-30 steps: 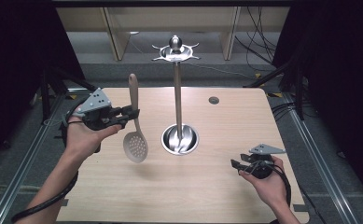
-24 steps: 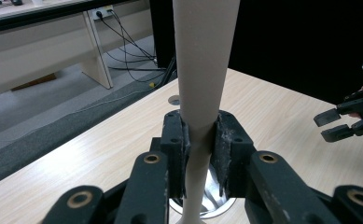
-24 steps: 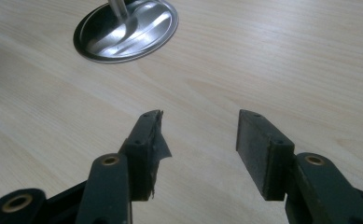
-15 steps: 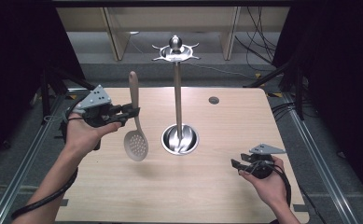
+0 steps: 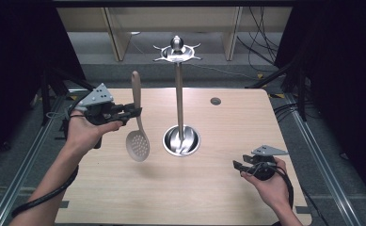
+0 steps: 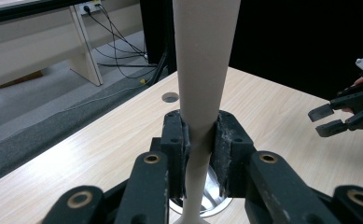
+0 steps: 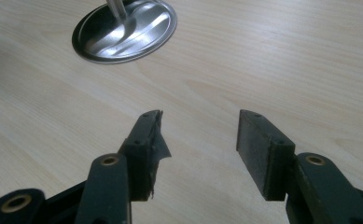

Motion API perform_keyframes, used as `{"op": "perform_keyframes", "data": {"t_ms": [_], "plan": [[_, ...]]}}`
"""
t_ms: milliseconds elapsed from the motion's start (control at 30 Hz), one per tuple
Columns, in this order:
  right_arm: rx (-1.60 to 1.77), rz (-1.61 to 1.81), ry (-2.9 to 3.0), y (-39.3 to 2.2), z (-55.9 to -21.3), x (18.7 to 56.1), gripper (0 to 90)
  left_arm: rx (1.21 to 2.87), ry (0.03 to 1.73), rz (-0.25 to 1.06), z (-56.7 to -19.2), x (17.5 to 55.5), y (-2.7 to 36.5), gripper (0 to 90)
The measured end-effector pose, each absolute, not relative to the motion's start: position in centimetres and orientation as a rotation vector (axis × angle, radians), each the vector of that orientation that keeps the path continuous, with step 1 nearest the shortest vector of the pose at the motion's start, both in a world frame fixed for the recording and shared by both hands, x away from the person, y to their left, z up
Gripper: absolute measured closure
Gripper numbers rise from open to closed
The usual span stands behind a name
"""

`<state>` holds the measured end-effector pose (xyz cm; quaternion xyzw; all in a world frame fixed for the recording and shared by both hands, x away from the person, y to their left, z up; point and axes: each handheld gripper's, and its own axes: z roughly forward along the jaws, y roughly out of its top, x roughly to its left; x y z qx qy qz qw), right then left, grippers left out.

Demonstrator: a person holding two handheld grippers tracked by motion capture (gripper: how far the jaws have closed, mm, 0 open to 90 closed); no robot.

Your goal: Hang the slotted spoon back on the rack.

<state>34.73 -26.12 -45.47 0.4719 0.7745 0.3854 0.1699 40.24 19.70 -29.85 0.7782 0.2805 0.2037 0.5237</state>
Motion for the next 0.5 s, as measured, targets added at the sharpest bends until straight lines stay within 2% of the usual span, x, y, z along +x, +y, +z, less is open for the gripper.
{"op": "perform_keyframes", "data": {"t_ms": [500], "plan": [[1.343, 1.096, 2.2, -26.1, -45.5, 34.7, 50.4, 1.88, 0.65, 0.454, -29.3, 41.3, 19.8, 74.5]]}}
